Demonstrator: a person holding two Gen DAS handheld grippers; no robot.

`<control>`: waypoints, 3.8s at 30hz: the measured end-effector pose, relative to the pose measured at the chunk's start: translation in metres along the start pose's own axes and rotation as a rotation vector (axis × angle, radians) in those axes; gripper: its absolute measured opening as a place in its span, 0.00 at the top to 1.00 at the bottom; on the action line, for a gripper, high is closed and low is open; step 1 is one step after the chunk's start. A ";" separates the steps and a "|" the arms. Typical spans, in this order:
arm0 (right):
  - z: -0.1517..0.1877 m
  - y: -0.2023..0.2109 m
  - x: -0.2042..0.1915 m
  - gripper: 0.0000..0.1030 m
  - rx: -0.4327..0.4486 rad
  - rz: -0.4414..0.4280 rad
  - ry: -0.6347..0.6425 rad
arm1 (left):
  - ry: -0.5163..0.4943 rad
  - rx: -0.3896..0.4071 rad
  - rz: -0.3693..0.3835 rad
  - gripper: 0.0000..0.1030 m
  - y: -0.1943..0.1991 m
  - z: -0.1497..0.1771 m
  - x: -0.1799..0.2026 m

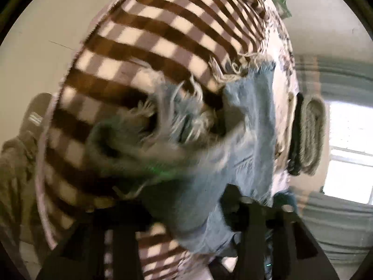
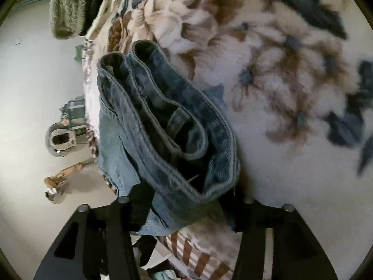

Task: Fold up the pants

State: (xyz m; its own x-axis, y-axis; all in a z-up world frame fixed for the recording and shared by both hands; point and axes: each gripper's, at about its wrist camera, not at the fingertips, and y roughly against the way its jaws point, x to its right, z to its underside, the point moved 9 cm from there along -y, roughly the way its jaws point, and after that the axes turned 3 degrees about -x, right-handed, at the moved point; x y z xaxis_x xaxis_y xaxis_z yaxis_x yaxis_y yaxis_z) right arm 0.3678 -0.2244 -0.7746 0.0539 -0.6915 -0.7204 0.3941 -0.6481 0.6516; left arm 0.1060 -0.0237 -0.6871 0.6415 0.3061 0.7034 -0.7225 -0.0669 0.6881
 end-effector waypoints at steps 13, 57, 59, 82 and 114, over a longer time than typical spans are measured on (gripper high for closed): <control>-0.014 -0.005 -0.036 0.68 0.092 0.019 -0.003 | -0.033 0.079 -0.061 0.76 0.000 -0.014 0.036; -0.374 0.129 -0.321 0.73 0.763 -0.091 -0.172 | -0.766 -0.394 0.050 0.80 -0.265 -0.159 0.584; -0.372 0.119 -0.308 0.73 0.758 -0.105 -0.187 | -0.761 -0.424 0.031 0.79 -0.272 -0.164 0.563; -0.316 0.153 -0.325 0.01 0.709 0.540 -0.080 | -1.244 -0.236 -0.265 0.05 -0.212 -0.187 0.582; 0.068 0.290 -0.570 0.00 1.001 0.806 0.229 | -1.681 0.054 -0.100 0.04 0.162 -0.062 0.604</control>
State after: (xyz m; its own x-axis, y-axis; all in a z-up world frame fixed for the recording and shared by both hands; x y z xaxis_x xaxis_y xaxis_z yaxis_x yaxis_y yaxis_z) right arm 0.3892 -0.0399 -0.1587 0.1459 -0.9893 -0.0056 -0.6667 -0.1025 0.7382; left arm 0.3603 0.2097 -0.1615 0.2505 -0.9676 0.0321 -0.6787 -0.1518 0.7185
